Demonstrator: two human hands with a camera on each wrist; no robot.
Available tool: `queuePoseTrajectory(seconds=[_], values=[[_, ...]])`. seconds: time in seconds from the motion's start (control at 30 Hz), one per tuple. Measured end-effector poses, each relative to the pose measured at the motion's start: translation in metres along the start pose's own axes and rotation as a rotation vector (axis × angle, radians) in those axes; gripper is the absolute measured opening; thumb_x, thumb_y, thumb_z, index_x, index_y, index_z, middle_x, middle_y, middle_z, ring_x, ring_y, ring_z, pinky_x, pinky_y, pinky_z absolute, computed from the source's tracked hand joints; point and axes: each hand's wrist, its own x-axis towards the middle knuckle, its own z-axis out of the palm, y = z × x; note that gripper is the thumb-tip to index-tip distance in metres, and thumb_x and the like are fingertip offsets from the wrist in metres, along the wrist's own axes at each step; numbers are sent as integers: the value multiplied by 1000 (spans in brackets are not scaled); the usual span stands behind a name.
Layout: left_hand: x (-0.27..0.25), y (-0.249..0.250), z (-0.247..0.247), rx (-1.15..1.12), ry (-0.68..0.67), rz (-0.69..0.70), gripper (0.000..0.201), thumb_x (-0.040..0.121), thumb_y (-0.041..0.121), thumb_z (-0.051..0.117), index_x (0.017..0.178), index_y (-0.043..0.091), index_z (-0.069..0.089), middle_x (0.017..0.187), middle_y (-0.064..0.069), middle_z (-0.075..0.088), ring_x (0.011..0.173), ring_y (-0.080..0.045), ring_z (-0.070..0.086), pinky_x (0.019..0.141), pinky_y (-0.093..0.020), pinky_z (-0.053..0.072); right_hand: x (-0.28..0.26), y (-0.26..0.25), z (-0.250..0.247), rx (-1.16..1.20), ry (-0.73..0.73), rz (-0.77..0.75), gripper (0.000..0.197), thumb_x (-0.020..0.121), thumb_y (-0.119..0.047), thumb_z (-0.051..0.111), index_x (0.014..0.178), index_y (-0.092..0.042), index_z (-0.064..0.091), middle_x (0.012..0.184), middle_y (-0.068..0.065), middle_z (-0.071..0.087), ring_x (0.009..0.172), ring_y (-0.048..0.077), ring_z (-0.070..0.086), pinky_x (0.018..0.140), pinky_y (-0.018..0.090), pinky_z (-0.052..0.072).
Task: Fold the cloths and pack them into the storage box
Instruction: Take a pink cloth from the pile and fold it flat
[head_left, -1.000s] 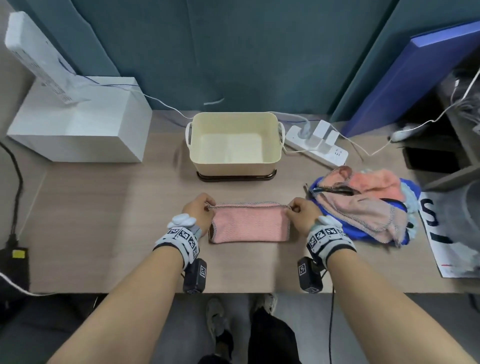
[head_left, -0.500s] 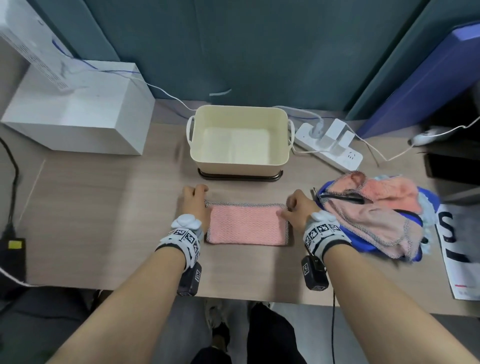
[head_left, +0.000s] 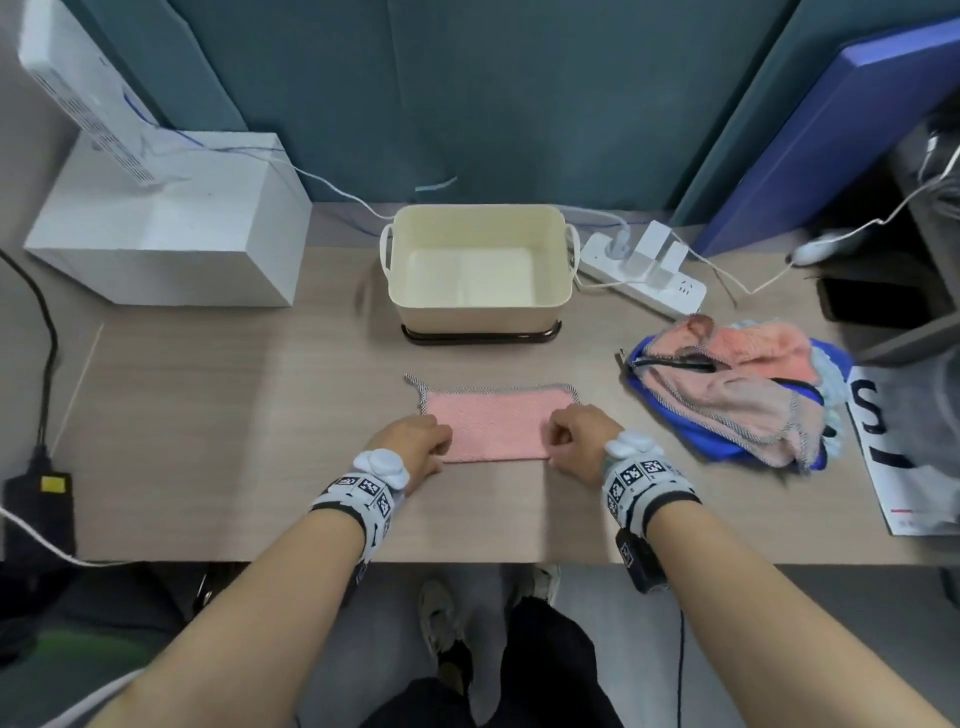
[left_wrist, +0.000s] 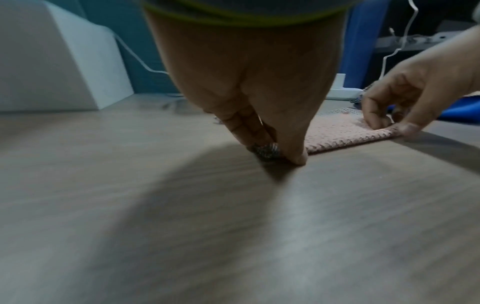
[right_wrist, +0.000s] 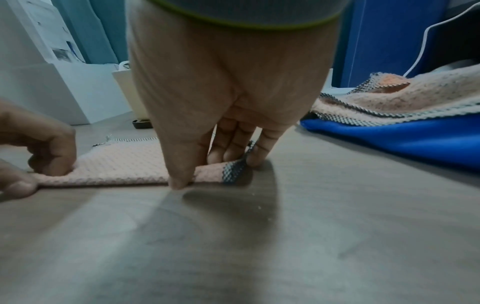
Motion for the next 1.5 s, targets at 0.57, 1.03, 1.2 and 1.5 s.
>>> queuePoseTrajectory(seconds=[0.57, 1.03, 1.2, 1.5], values=[[-32, -6, 5, -233, 309, -205, 14, 74, 27, 57, 82, 35, 50, 84, 16, 56, 79, -17, 54, 72, -35, 47, -28, -2, 11, -27, 9, 86, 15, 100, -30, 49, 93, -43, 47, 103, -4, 54, 89, 21, 58, 87, 39, 51], [17, -11, -5, -547, 385, -436, 12, 98, 23, 53, 96, 34, 47, 80, 5, 63, 68, -19, 61, 57, -30, 45, 8, 5, 3, -25, -56, 193, 21, 83, -60, 45, 95, -44, 51, 101, -5, 67, 100, 31, 61, 94, 45, 48], [28, -14, -8, -517, 372, -415, 14, 100, 23, 51, 96, 34, 43, 84, 0, 63, 72, -22, 61, 63, -37, 52, 16, 11, -4, 71, 47, 260, 20, 93, -55, 53, 95, -36, 59, 93, -9, 71, 90, 24, 66, 85, 38, 54], [39, -11, -11, -173, 401, -359, 20, 91, 26, 65, 100, 29, 47, 106, 0, 47, 79, -31, 55, 67, -42, 53, 17, 15, -6, 127, 112, 314, 19, 95, -46, 62, 106, -37, 49, 100, -7, 65, 85, 19, 64, 75, 37, 54]])
